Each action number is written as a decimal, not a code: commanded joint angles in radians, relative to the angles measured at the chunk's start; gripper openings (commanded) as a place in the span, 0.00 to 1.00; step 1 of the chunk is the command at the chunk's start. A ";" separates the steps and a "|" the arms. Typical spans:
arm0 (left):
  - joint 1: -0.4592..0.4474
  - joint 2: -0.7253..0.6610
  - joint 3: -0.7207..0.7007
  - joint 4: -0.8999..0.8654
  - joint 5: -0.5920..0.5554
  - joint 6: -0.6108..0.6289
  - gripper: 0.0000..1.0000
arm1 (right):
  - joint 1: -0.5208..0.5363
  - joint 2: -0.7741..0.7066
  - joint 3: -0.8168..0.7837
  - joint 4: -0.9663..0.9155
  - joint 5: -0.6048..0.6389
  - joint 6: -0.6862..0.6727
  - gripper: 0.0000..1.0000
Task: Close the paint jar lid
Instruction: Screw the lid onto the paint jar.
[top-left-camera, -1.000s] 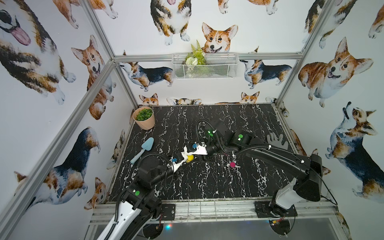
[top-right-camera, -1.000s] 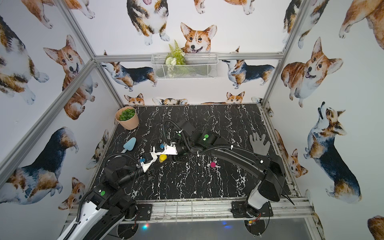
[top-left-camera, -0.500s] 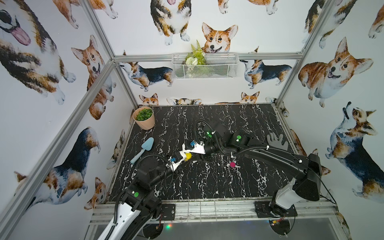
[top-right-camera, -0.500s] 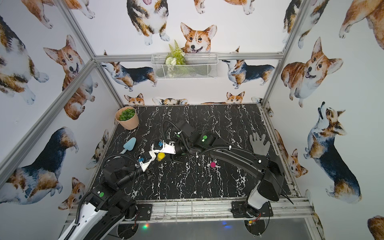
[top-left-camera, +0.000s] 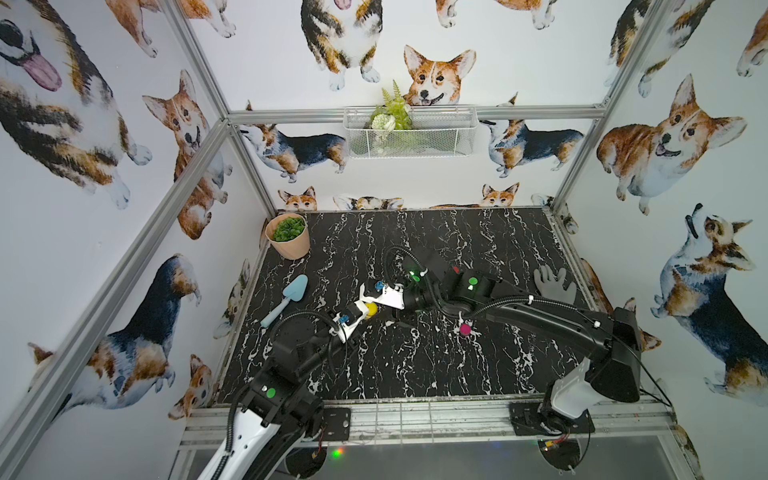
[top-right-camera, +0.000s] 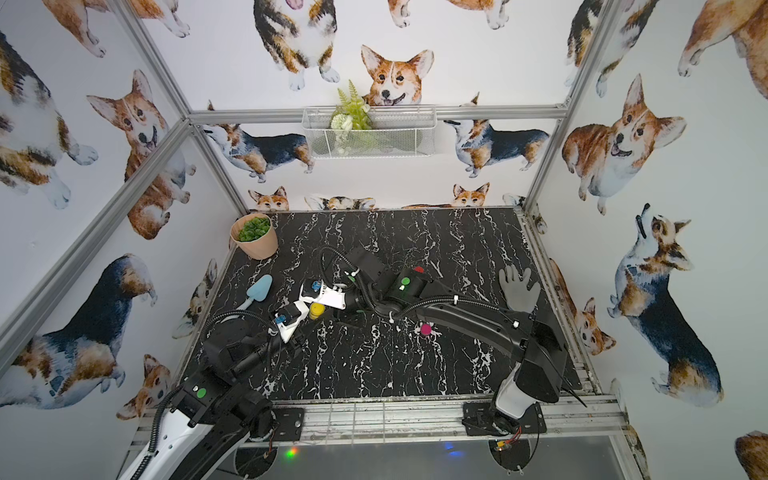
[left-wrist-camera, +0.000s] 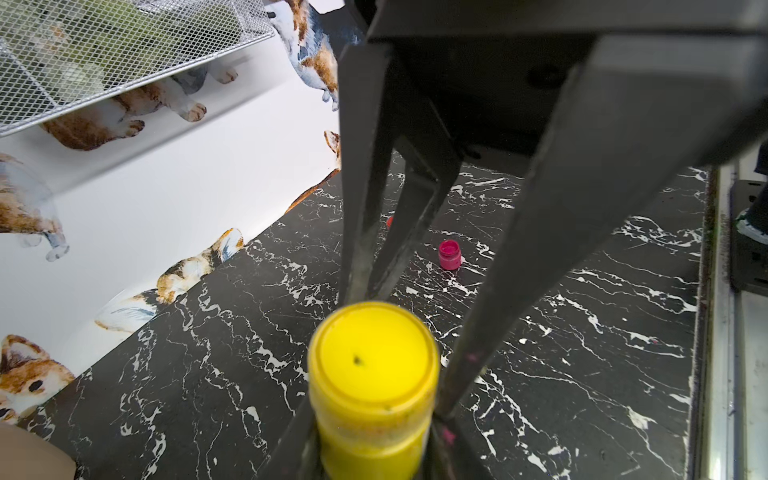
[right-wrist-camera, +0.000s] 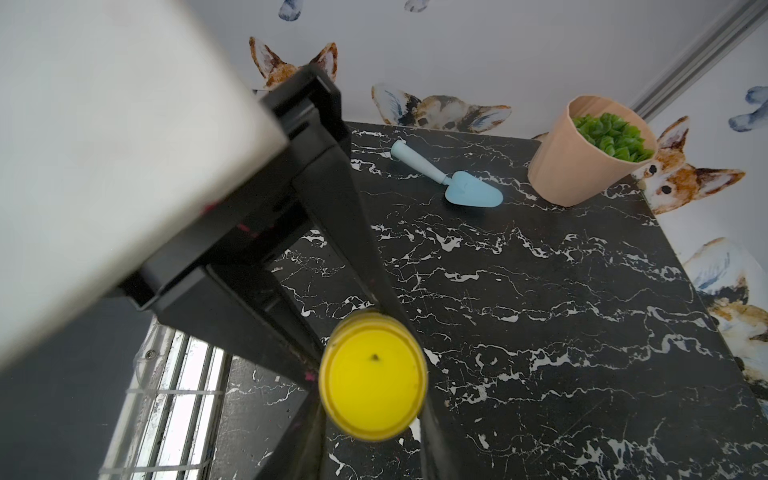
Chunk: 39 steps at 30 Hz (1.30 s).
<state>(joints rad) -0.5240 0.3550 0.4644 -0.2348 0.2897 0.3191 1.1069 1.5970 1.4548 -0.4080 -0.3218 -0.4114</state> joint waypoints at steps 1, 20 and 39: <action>-0.001 -0.002 0.003 0.077 0.029 0.011 0.31 | 0.006 -0.009 -0.022 0.070 0.026 0.047 0.44; -0.002 0.008 0.003 0.075 0.040 0.008 0.31 | -0.023 -0.031 0.029 0.038 -0.091 0.029 0.49; -0.001 0.009 0.003 0.078 0.028 0.009 0.30 | -0.009 -0.003 0.036 0.006 -0.058 0.028 0.33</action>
<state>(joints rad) -0.5247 0.3634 0.4644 -0.1909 0.3119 0.3187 1.0931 1.5898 1.4868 -0.3840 -0.3935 -0.3710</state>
